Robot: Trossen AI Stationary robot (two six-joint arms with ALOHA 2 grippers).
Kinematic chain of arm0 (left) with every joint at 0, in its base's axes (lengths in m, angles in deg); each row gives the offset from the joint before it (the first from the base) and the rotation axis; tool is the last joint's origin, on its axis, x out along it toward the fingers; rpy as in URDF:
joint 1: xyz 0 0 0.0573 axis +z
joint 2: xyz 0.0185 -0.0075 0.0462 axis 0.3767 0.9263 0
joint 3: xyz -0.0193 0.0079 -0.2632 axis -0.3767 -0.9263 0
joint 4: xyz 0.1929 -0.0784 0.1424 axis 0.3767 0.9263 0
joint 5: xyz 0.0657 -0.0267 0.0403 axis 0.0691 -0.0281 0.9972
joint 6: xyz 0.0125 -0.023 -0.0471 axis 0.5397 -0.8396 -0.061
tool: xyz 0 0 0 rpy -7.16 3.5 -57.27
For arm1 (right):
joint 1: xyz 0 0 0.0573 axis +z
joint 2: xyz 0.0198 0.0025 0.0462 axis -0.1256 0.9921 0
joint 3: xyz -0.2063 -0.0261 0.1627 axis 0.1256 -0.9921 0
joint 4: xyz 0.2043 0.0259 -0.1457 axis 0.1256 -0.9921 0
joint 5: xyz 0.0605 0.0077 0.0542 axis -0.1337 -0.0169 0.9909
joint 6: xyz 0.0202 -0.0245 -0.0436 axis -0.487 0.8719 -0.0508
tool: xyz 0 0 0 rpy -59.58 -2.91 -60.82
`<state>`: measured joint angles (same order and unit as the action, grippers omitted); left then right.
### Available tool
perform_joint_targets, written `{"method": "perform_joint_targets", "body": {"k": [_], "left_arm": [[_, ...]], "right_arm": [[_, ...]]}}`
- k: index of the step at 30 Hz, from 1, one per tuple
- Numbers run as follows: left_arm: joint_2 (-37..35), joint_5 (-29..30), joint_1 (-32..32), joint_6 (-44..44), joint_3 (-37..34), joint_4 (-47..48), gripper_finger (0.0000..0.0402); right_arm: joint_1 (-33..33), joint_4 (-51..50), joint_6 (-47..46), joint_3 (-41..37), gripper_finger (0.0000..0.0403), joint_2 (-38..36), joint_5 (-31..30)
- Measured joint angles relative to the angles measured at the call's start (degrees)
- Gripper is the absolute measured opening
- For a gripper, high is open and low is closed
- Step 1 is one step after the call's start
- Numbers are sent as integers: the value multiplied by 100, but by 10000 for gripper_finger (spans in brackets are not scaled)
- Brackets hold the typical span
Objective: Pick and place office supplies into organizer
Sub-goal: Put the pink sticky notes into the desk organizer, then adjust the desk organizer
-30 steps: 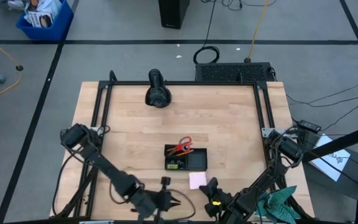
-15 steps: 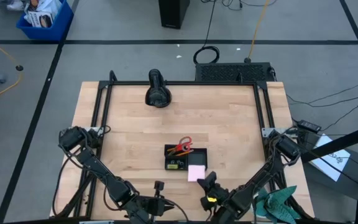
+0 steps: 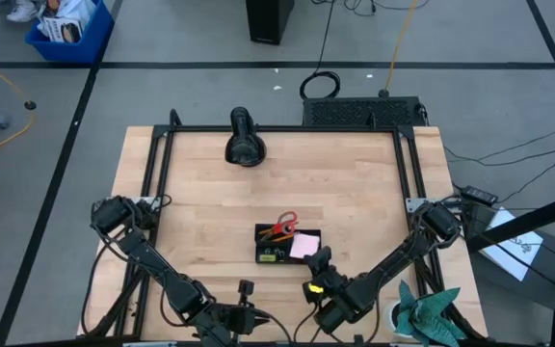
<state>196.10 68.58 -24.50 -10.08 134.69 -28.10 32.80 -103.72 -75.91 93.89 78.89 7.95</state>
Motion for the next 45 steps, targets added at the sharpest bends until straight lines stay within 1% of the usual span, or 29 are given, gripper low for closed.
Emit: {"method": "perform_joint_targets", "body": {"k": [5, 7, 12, 18, 25, 35, 38, 42, 45], "left_arm": [[0, 0, -1, -56, 0, 66, 31], [0, 0, 0, -77, 0, 68, 31], [-2, 0, 0, -78, 2, 92, 31], [-2, -2, -1, -77, 2, 164, 31], [-2, -2, 0, -73, 2, 180, 31], [-2, -7, 0, -97, 2, 180, 31], [-2, -7, -1, -99, 2, 178, 31], [-4, -8, -1, -165, 2, 179, 31], [-7, -40, 11, -211, 2, 188, 31]], "right_arm": [[-103, 181, 52, -131, 0, 9, 26], [-145, 351, 85, -257, 0, 9, 152], [-214, 1109, 455, -729, 0, 9, 332], [-299, 1720, 676, -1162, 0, -20, 362], [-326, 1912, 697, -1191, 0, -31, 677], [-407, 2001, 536, -1196, 11, 10, 1802], [-387, 1849, 575, -1229, 26, -24, 1659], [-381, 1886, 352, -1231, 45, -175, 1854], [-400, 1875, 286, -1228, 50, -407, 1950]]}}
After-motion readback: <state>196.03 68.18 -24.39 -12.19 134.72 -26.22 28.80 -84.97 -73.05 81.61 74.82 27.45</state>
